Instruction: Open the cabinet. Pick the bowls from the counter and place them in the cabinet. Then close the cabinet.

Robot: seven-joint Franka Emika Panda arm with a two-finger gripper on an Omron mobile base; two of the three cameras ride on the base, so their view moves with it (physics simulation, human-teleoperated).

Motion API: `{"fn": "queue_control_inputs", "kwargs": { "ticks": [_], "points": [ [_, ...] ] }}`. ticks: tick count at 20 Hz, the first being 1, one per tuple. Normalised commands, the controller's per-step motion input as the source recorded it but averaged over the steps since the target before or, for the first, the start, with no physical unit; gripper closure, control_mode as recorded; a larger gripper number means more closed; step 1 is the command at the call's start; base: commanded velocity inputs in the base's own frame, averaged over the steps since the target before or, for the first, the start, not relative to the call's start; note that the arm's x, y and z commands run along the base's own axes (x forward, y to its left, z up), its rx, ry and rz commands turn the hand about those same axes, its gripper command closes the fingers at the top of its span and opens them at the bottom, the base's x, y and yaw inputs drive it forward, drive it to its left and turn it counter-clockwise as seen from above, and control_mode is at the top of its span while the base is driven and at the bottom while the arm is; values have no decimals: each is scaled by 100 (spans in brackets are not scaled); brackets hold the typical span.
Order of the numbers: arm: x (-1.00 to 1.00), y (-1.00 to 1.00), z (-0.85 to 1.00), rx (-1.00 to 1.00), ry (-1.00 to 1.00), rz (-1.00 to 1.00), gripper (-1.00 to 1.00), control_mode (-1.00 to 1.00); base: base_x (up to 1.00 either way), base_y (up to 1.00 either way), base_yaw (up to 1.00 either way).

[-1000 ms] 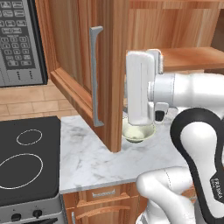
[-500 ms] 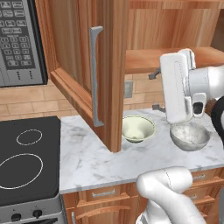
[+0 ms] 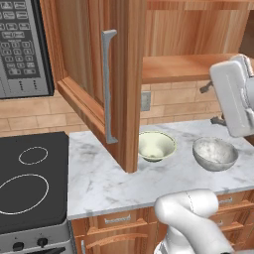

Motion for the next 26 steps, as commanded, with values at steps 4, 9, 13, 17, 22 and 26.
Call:
{"fn": "queue_control_inputs", "kwargs": {
  "ticks": [4, 9, 13, 17, 22, 26],
  "points": [
    [-36, -73, -32, -19, -7, -25, -100, -100, 0, 0, 0],
    [-24, -59, -48, -18, -3, -40, -100, -100, 0, 0, 0],
    [0, -33, -60, -19, 0, -46, -100, -100, 0, 0, 0],
    [0, -20, -43, -13, 0, -48, -100, -100, 0, 0, 0],
    [1, -32, -12, -1, 4, -37, -100, -100, 0, 0, 0],
    [-1, -85, -5, 20, 1, -6, -100, -100, 0, 0, 0]
  ]
}}
